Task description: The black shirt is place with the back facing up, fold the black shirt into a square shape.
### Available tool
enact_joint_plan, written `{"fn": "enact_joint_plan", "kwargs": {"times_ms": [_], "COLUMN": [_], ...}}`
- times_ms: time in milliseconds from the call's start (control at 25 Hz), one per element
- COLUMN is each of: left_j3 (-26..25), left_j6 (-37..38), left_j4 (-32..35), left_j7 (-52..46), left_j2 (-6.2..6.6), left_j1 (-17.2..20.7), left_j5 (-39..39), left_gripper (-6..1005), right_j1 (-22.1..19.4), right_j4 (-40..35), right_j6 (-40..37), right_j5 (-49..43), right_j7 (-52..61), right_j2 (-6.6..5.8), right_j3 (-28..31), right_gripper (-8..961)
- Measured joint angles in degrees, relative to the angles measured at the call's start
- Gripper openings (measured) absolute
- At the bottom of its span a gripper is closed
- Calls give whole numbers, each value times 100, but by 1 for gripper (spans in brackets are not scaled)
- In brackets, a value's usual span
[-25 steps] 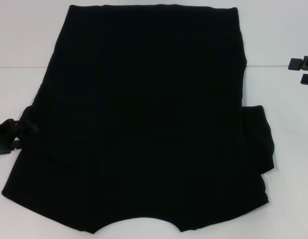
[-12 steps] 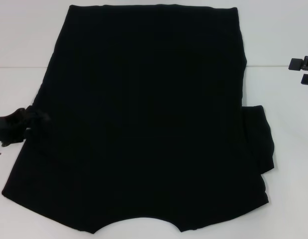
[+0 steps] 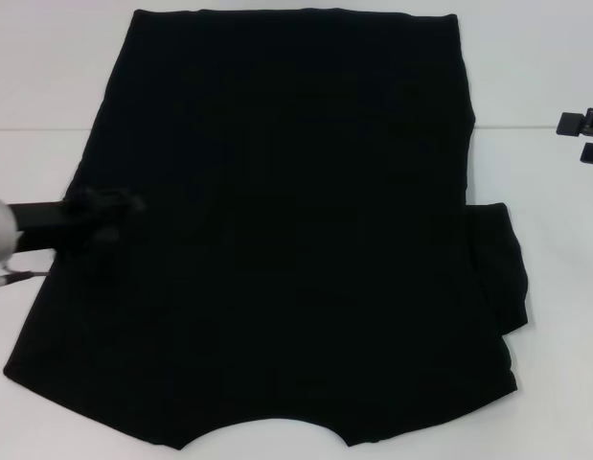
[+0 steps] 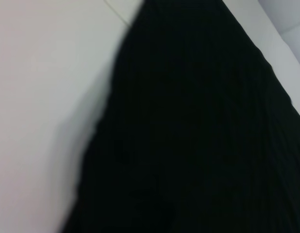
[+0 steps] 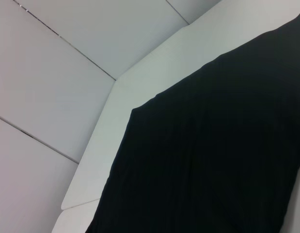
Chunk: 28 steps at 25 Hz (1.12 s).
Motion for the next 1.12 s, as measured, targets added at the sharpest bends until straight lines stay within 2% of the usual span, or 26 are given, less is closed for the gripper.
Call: {"fn": "enact_joint_plan", "kwargs": {"times_ms": [120,240,600,1120], "left_j3": [48,106,44,87], "left_j6": [38,172,753,340], "left_j4": [-146,-54,588,592], "left_j7": [105,115,116,78], "left_j2": [1,5,12,6], "left_j1": [-157,-132,441,538], "left_j5": [50,21,-423,-192], "left_gripper": [646,646,646,646], "right_j1": [0,1,-13,-10], "right_j4": [0,0,8,8], "right_j6": [3,5,9,-13], "right_j5": [0,0,0,0], "right_j7": [-4,-5,-8,13], "right_j2": [0,-3,3,0], "right_j3": [1,6,16,-3], "right_gripper": [832,832,829,825]}}
